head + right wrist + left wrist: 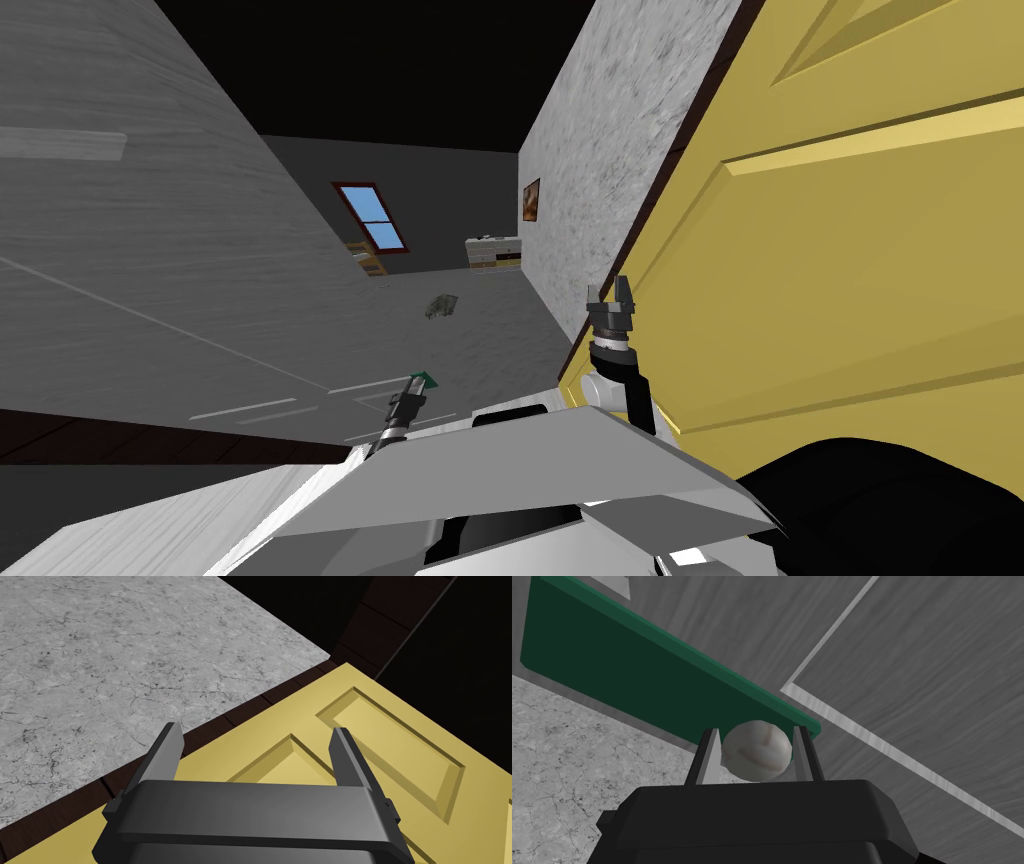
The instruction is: Pull the door open
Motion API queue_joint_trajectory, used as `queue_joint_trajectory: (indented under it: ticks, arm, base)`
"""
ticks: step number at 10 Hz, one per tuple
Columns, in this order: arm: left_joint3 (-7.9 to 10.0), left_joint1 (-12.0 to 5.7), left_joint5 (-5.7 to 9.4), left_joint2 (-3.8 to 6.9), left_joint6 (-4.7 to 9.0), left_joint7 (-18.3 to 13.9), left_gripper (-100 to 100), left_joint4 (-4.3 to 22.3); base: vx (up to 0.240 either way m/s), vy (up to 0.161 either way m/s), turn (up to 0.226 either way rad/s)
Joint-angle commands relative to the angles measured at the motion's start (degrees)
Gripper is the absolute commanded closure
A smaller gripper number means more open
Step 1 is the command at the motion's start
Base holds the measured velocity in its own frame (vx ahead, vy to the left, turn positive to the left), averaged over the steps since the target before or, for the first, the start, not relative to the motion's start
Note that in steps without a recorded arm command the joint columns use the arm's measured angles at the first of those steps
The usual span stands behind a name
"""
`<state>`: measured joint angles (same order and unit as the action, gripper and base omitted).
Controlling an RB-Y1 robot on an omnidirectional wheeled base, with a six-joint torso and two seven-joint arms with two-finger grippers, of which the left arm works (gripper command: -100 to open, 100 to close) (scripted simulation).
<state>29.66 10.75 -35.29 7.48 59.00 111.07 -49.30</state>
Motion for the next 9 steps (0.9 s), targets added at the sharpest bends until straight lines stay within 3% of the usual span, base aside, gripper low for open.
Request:
queue_joint_trajectory:
  ticks: [1,3,9]
  arm:
    - [-0.21,-0.02,0.39,-0.05,0.0,-1.6,100,-0.6]
    - [-0.88,-0.14,1.74,0.1,-0.48,-5.4,100,-0.6]
    - [-1.94,-0.32,3.87,0.33,-1.23,-13.0,100,-0.5]
  base:
    - [-0.025,0.008,-0.025]
    - [-0.037,0.015,-0.06]
    - [-0.04,0.015,-0.045]
